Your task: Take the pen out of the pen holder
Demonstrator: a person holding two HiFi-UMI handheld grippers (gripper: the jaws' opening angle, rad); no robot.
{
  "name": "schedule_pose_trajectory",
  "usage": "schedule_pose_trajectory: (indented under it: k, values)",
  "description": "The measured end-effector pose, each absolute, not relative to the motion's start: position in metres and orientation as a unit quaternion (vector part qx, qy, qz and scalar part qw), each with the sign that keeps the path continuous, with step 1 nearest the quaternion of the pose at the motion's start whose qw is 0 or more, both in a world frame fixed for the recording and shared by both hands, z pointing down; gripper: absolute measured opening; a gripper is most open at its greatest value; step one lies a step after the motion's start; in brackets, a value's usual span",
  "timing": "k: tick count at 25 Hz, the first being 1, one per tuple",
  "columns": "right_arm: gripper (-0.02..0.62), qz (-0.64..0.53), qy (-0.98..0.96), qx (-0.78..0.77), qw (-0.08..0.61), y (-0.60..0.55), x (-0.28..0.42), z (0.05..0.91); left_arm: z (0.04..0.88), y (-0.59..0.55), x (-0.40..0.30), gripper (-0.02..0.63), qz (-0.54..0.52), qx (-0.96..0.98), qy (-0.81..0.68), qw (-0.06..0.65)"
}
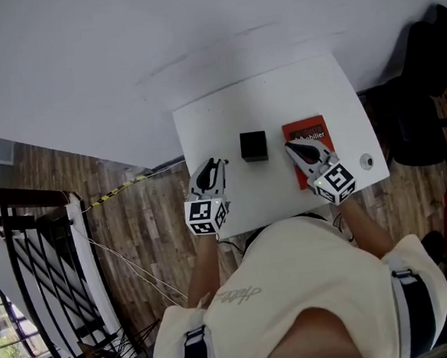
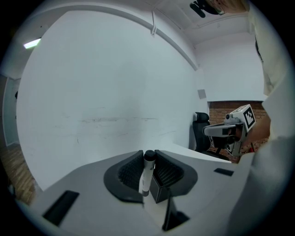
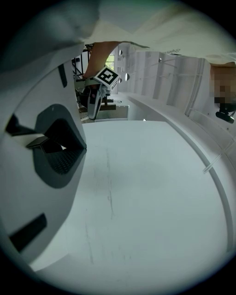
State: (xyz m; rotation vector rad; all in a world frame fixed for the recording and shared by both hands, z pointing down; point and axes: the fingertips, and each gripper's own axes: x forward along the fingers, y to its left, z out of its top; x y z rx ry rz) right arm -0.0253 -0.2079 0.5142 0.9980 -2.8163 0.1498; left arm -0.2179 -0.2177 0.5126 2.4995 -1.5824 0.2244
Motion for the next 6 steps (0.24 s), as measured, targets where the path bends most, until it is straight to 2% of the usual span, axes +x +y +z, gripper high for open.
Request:
schedule_pose_trajectory:
  k: [6]
  values:
    - [0.006,0.053,-0.937,0.339,0.069,-0.2049,-0.0208,0.5135,0.5126,-0.2163,-0.215,0.089,0.076,0.838,-0.533,0.087]
